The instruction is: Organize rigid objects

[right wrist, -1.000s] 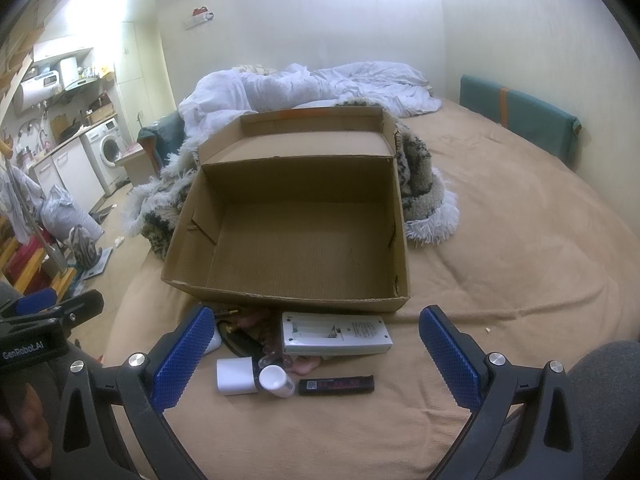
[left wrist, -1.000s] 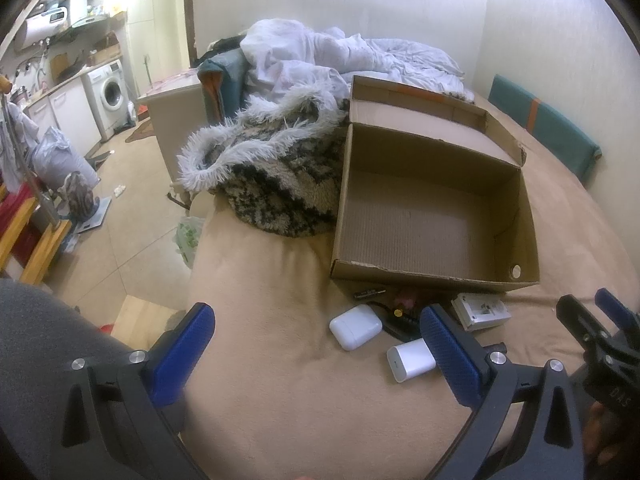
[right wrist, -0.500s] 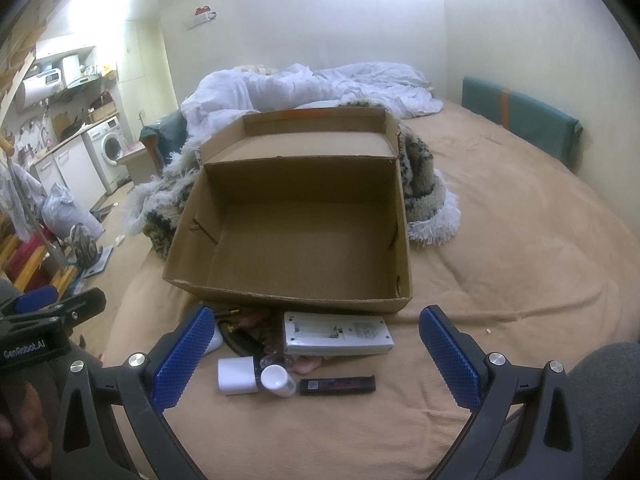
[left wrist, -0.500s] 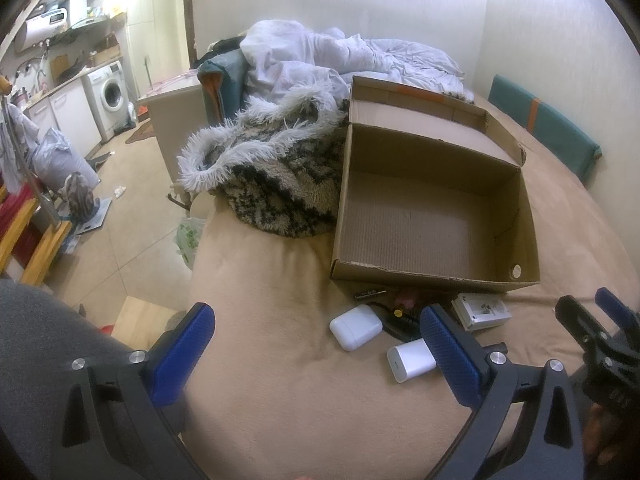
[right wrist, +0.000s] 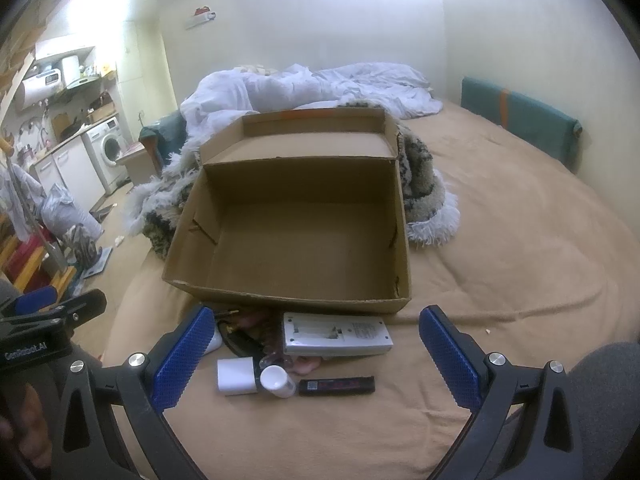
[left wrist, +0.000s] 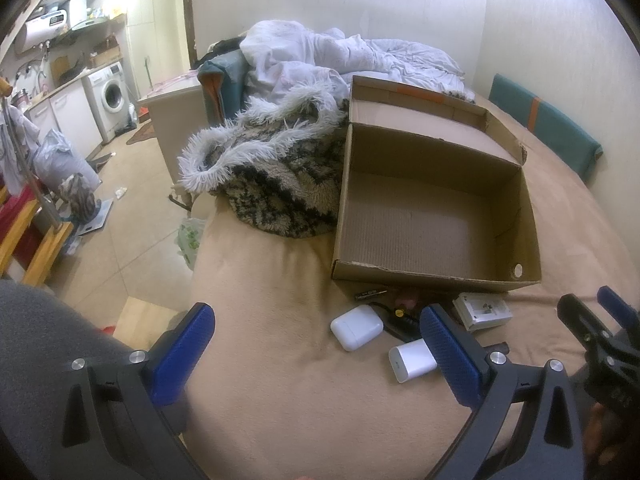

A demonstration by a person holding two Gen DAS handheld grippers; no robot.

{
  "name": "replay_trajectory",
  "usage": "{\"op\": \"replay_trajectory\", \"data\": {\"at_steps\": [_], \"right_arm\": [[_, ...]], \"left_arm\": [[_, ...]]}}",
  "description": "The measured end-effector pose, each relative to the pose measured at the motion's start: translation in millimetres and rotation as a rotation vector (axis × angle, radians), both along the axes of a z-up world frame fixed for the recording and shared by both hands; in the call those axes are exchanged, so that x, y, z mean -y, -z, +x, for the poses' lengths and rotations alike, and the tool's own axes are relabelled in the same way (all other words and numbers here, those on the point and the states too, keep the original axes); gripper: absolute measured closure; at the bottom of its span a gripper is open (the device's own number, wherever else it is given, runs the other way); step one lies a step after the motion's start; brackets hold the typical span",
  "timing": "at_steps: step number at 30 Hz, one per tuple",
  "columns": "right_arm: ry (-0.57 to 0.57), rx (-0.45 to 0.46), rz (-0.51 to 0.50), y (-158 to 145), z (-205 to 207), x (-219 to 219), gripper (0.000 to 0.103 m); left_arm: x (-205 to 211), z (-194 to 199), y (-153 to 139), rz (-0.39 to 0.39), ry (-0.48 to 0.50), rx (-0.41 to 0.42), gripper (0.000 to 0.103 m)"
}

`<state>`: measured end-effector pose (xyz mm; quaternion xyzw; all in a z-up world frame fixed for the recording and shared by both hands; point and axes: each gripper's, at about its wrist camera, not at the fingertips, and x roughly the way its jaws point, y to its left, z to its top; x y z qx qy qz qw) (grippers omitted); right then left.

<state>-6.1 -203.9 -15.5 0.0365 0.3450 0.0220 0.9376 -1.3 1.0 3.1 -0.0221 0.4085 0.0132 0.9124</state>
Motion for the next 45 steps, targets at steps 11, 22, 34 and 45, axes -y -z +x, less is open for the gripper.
{"op": "replay_trajectory", "data": {"at_steps": [11,22,34,45], "right_arm": [[0.01,-0.005,0.0,1.2,0.5,1.3,0.0],[0.015,-0.011,-0.003,2.5,1.6,2.4,0.0],[0.022,-0.019,0.015,5.8,4.3,7.3,0.0],[-0.059,-0.106,0.104,-0.5,30.8,17.7,0.0]], "left_arm": [[-3.7,2.7,0.2,0.011,-0.012,-0.016,0.001],[0.0,2.3,4.8,-0.006,0.011,-0.023,0.001],[2.6,6.6,12.5,0.008,0.014,-0.055,0.001],[2.0,31.4,21.1,0.025,0.033,-0.161,0.001]]}}
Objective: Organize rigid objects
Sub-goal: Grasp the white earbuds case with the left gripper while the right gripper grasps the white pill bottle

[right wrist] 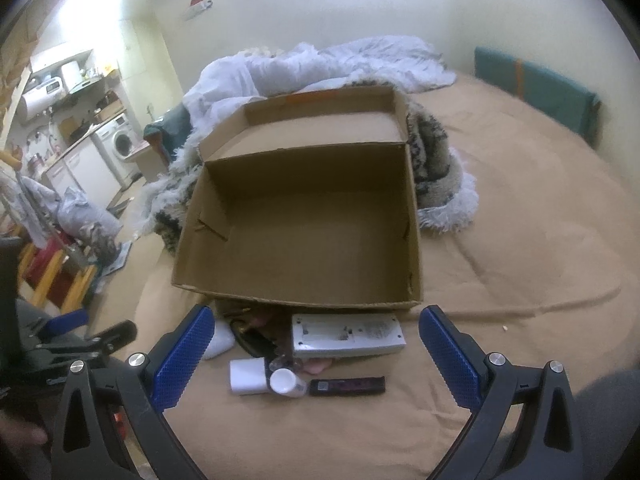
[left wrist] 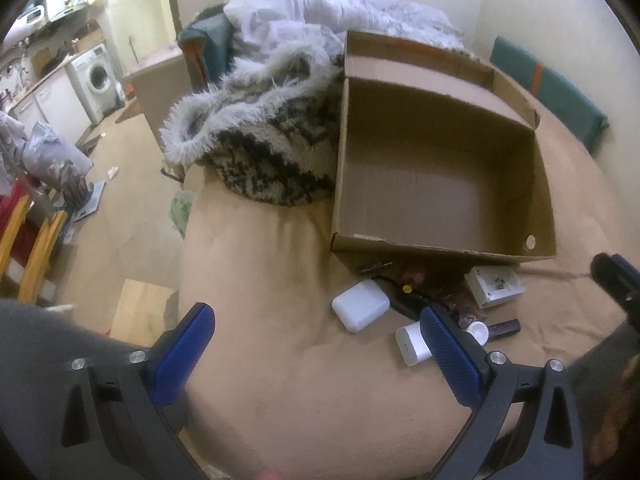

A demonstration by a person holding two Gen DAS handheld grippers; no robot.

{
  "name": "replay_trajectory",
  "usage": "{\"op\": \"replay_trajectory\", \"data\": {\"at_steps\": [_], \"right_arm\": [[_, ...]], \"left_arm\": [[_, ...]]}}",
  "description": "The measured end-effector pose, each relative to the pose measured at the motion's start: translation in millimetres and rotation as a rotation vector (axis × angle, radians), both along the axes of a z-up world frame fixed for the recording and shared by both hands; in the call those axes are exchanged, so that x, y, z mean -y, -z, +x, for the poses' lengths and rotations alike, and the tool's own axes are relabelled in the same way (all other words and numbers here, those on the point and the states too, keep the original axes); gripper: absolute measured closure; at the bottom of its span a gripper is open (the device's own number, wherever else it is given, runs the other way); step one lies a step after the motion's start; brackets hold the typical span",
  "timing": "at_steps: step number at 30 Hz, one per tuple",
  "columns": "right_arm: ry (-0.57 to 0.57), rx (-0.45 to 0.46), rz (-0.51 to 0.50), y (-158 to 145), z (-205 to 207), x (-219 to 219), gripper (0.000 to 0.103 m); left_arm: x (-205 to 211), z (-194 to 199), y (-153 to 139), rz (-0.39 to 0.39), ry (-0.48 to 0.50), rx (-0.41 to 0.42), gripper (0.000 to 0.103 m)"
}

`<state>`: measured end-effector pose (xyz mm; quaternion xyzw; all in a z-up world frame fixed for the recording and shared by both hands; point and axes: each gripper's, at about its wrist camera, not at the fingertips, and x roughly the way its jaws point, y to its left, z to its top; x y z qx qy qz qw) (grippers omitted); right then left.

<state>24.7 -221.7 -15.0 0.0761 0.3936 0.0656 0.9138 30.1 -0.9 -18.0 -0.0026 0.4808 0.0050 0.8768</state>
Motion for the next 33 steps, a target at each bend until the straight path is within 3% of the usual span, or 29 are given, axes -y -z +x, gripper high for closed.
{"op": "replay_trajectory", "data": {"at_steps": [4,9,13,16,22,26,28,30,33], "right_arm": [[-0.034,-0.09,0.052,9.7,18.5,8.6,0.0],[0.018,-0.193,0.122,36.1,27.6,20.6,0.0],[0.052,-0.255,0.162,48.5,31.7,26.8,0.0],[0.067,-0.26,0.164,48.7,32.4,30.7,0.0],[0.079,-0.271,0.199,49.2,34.0,37.9,0.0],[0.069,-0.284,0.202,52.1,38.1,35.5,0.0],[0.064,-0.287,0.199,53.0,38.6,34.5,0.0],[0.061,-0.29,0.196,54.1,39.2,34.3,0.0],[0.06,-0.298,0.194,55.3,39.9,34.3,0.0]], "left_arm": [[-4.1,19.4,14.8,-0.018,0.005,-0.107,0.001],[-3.4,50.4,47.0,-0.058,-0.016,-0.274,0.001],[-14.4,76.3,83.3,-0.219,-0.186,-0.399,0.006],[-16.1,83.0,105.9,-0.281,-0.295,-0.447,0.011],[-4.9,86.3,134.5,-0.288,-0.345,-0.46,0.015],[-0.5,90.2,150.2,-0.246,-0.364,-0.48,0.018],[1.6,90.4,153.3,-0.228,-0.369,-0.476,0.025],[4.0,88.6,153.6,-0.213,-0.368,-0.462,0.05],[6.2,88.5,151.5,-0.192,-0.341,-0.463,0.051]]}}
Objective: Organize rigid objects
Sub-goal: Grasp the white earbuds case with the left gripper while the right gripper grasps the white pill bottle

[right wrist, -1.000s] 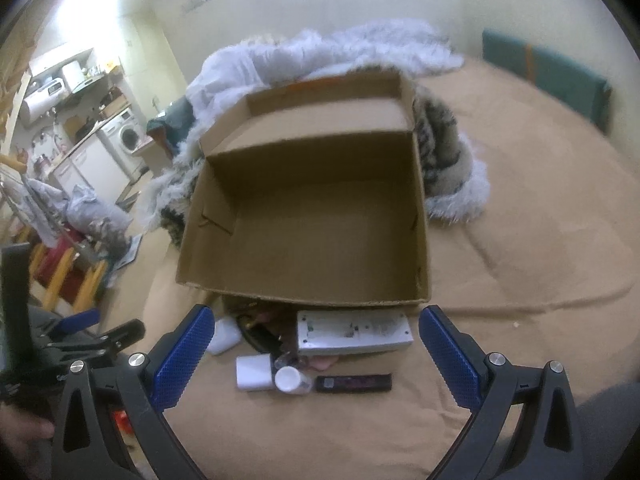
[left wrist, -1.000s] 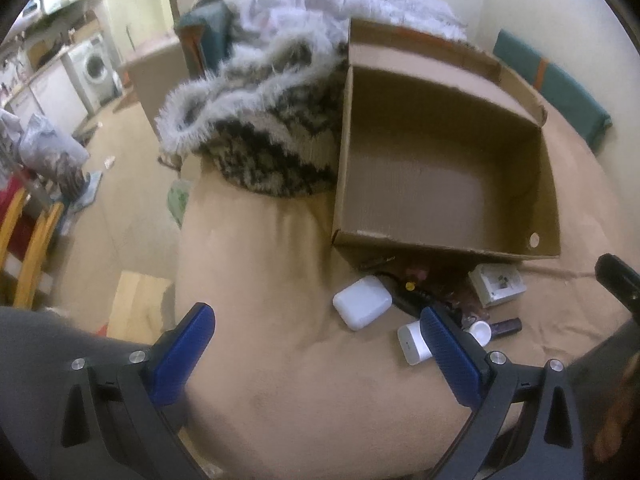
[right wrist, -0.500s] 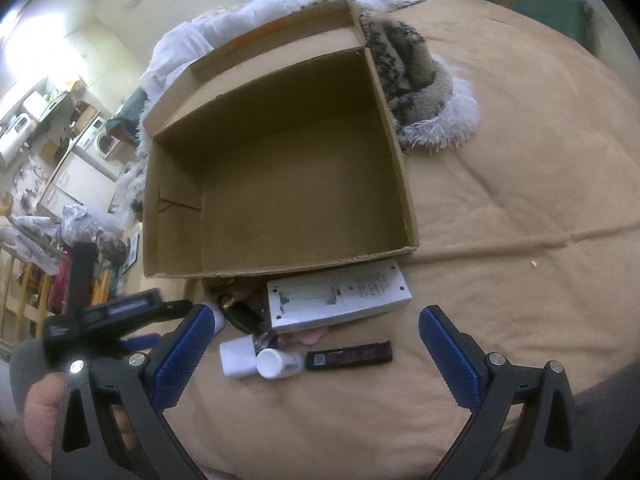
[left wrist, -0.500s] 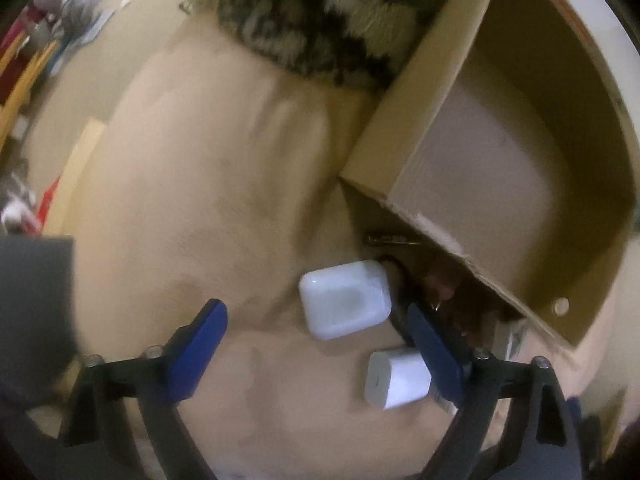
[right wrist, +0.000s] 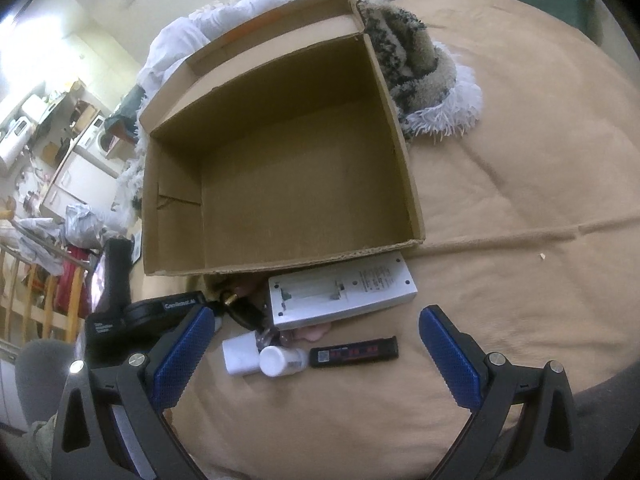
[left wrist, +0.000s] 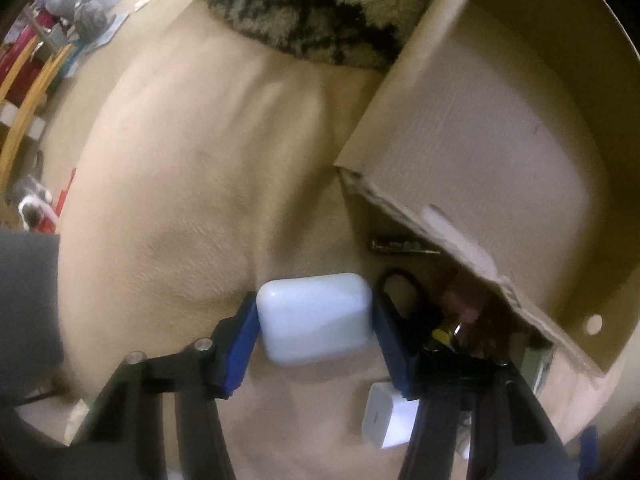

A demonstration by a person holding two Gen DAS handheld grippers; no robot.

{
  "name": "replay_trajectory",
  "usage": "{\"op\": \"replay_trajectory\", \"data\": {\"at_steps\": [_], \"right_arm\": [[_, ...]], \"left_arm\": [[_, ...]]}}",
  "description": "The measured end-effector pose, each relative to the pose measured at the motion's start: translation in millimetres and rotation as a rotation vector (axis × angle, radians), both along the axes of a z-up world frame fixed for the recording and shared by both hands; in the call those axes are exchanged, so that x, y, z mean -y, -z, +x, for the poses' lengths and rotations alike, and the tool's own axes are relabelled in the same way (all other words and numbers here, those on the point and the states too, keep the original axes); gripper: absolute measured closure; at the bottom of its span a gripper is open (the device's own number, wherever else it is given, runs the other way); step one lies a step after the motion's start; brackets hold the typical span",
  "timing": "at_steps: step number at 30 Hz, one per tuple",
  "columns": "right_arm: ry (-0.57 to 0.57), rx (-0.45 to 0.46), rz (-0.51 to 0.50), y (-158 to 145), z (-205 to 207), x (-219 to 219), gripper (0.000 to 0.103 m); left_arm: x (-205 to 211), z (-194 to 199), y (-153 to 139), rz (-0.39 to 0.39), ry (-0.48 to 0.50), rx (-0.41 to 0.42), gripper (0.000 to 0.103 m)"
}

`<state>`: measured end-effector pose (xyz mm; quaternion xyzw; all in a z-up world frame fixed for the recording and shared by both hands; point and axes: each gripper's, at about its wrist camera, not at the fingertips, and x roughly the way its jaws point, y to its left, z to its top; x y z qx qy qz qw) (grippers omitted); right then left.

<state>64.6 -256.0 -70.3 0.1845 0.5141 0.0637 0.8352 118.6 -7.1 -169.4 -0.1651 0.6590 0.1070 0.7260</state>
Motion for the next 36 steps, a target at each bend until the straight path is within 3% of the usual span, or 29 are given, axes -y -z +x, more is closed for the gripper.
{"op": "replay_trajectory", "data": {"at_steps": [6,12,15,17,20,29,31,32,36], "right_arm": [[-0.008,-0.019,-0.008,3.9,1.3,-2.4,0.0],[-0.029,-0.048,-0.02,10.1,2.5,-7.2,0.0],[-0.1,-0.116,0.089,23.7,4.6,-14.9,0.001],[-0.141,-0.186,0.154,37.1,6.3,-22.5,0.027],[-0.183,-0.221,0.133,45.7,8.4,-34.5,0.033],[-0.257,-0.261,0.026,68.8,18.3,-68.7,0.057],[-0.265,-0.251,0.015,70.8,20.2,-73.7,0.057],[-0.268,-0.242,-0.005,71.3,19.8,-76.4,0.066],[-0.267,-0.205,-0.059,68.4,19.8,-79.6,0.071]], "left_arm": [[-11.4,-3.9,-25.9,-0.004,0.046,0.053,0.051],[-14.0,-19.9,-94.6,0.053,0.211,0.153,0.051],[-9.1,-29.4,-98.5,0.088,0.294,0.158,0.051],[-15.2,-36.3,-103.7,0.105,0.304,0.177,0.051],[-14.5,-36.3,-100.8,0.115,0.302,0.192,0.051],[-23.7,-34.2,-88.1,0.049,0.248,0.175,0.051],[-22.5,-35.4,-89.9,0.042,0.254,0.18,0.051],[-21.4,-35.9,-90.0,0.044,0.26,0.181,0.051],[-19.8,-36.1,-88.9,0.049,0.27,0.178,0.051]]}}
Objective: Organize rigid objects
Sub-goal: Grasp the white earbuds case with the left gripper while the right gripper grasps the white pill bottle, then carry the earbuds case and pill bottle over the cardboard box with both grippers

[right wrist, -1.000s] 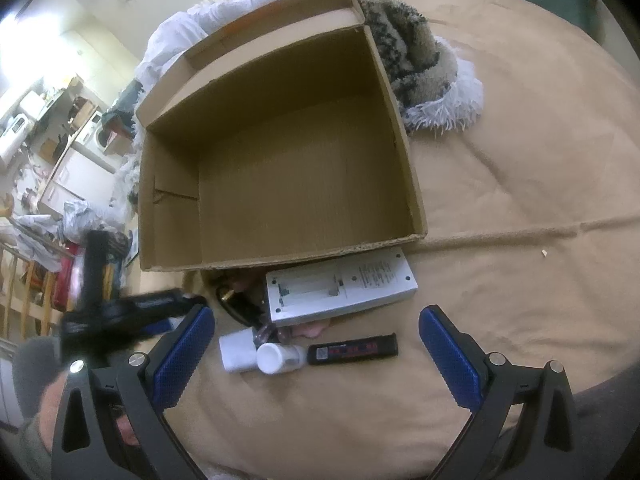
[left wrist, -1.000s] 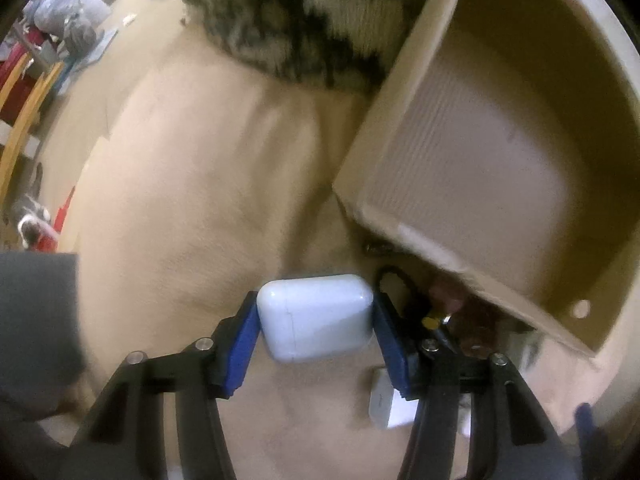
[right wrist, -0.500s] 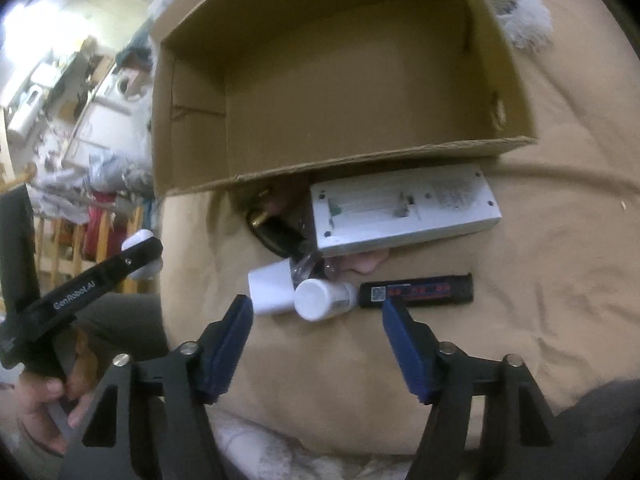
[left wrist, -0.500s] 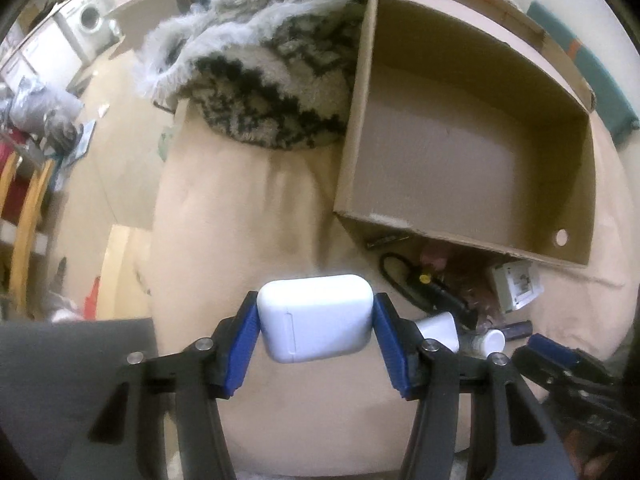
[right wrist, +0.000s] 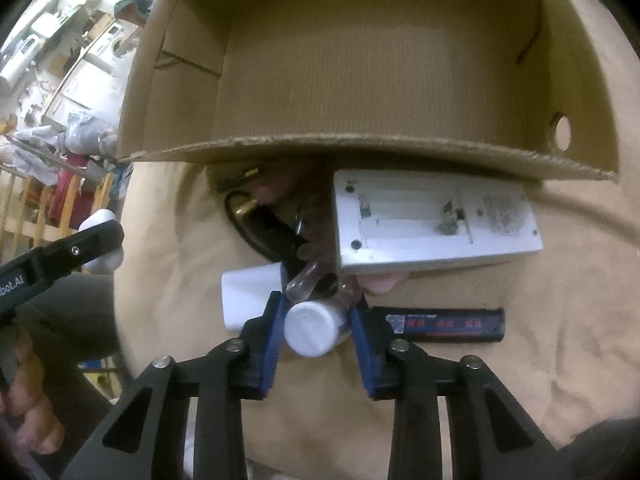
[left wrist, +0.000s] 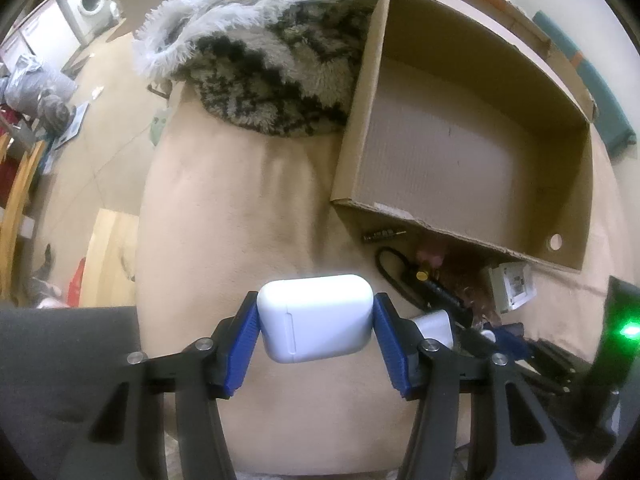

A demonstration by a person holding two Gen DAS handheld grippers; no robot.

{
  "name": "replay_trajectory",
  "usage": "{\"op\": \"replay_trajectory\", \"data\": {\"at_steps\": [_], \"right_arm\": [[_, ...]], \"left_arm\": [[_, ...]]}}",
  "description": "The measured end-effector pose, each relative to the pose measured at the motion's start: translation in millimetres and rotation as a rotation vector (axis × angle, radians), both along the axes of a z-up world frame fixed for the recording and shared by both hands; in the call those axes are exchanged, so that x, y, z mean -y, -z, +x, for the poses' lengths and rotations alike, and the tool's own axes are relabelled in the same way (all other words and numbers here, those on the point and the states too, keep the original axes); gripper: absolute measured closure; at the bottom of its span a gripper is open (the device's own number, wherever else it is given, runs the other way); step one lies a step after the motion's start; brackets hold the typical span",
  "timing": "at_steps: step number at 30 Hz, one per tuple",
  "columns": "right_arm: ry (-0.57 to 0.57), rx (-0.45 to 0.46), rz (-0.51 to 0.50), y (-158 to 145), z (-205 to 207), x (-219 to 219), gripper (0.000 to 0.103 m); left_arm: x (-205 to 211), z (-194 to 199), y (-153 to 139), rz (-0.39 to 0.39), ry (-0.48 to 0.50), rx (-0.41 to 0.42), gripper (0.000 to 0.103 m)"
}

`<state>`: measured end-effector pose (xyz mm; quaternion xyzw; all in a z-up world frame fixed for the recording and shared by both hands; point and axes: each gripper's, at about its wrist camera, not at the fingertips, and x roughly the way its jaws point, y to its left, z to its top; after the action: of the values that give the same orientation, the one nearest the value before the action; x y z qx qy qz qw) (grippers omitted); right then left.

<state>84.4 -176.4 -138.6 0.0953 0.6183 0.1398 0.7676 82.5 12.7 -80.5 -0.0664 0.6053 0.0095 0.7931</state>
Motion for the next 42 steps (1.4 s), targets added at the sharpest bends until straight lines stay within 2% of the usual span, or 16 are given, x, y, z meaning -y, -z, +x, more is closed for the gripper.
{"op": "replay_trajectory", "data": {"at_steps": [5,12,21,24,33,37,42], "right_arm": [[0.019,0.025,0.012,-7.3,-7.7,10.8,0.075],[0.03,0.067,0.041,-29.6,-23.6,19.5,0.075],[0.048,0.148,0.102,-71.4,-23.5,31.6,0.075],[0.056,0.191,0.114,-88.7,-15.5,36.1,0.075],[0.102,0.3,0.144,-128.7,28.5,57.8,0.075],[0.121,0.303,0.142,-124.9,53.3,68.5,0.075],[0.127,0.273,0.116,-105.8,82.1,72.1,0.075]], "left_arm": [[-3.9,1.3,-1.7,-0.01,-0.019,0.004,0.051],[-1.6,-1.0,-2.7,0.008,-0.007,0.019,0.051],[7.8,-6.1,-20.1,0.048,0.032,0.094,0.051],[10.7,-2.0,-30.5,0.035,0.035,0.116,0.051],[43.8,33.4,-55.3,0.078,0.114,0.169,0.051],[62.9,56.8,-53.6,0.091,0.148,0.18,0.051],[79.8,78.6,-39.2,0.11,0.174,0.17,0.051]]}}
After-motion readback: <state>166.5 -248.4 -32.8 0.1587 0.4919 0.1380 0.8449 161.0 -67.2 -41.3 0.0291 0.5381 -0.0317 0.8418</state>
